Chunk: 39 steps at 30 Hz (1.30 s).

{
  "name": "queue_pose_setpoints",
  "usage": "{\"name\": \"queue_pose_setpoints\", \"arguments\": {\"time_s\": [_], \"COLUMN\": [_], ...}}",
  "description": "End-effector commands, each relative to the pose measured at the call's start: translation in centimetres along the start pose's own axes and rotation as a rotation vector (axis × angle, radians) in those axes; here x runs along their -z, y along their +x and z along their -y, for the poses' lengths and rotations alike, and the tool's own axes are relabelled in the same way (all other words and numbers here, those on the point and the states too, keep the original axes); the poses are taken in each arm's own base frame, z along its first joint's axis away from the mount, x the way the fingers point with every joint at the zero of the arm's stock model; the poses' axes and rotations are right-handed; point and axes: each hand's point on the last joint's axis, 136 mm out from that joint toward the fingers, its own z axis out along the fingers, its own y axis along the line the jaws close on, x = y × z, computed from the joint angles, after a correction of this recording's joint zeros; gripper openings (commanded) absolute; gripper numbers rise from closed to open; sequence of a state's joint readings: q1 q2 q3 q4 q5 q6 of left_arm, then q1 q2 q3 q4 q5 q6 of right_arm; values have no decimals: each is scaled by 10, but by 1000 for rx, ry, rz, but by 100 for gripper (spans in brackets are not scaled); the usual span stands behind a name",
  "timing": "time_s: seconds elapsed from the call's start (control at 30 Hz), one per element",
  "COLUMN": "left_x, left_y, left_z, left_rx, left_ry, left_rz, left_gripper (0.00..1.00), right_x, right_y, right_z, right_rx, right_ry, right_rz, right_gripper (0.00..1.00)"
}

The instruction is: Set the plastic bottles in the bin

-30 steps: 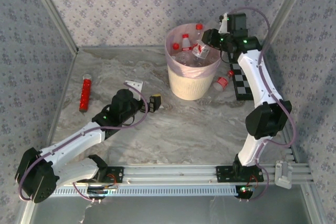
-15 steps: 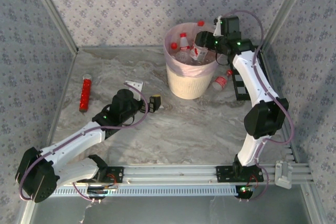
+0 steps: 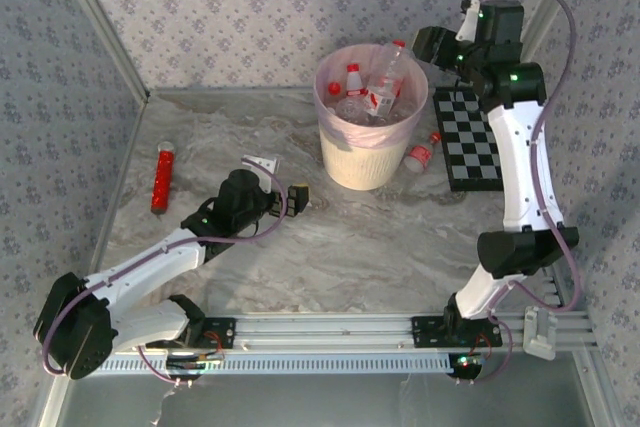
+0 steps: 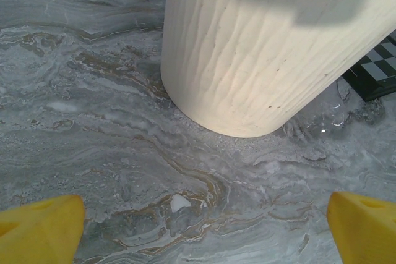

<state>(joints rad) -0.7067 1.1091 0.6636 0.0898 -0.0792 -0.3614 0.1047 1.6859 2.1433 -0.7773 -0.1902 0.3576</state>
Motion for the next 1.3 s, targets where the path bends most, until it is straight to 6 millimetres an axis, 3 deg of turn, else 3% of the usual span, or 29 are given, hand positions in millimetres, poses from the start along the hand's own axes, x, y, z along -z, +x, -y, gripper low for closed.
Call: {"name": "queue_pose_setpoints", "arguments": {"time_s": [0.0,0.17,0.27,0.43,0.6,0.8,0.93,1.03,1.17,1.27], "left_x": [-1,0,0,0,-2,-10,-14,-15,-15,-13], "left_y": [-16,-18,-19,-22,-23,-22,-21,-19,-16,-15], "left_z": [7,10,10,11,11,12,14,14,12,11], "left_rx": [20,28,30,31,31,28,28,30,34,34], "left_ry": [29,38,38,40,37,35,44,46,41,36], "left_rz": [34,32,31,34,32,18,8,4,-1,0], "left_gripper": [100,100,100,100,100,100,100,100,100,100], "right_x": [-21,-48,-69,-95,-92,-77,-84,-92,-96,-85], "right_y": [8,-1,-4,16,35,56,79,90,90,72], "right_z": [-6,-15,-13,1,18,44,65,70,69,62], "right_rx": [37,83,95,107,121,95,38,14,-4,5], "right_ry": [-21,-31,-19,24,73,114,125,101,83,74], "right_rz": [-30,-7,-5,-80,-117,-119,-169,-196,-220,-184], "right_gripper": [61,58,66,63,52,51,51,51,54,62]}}
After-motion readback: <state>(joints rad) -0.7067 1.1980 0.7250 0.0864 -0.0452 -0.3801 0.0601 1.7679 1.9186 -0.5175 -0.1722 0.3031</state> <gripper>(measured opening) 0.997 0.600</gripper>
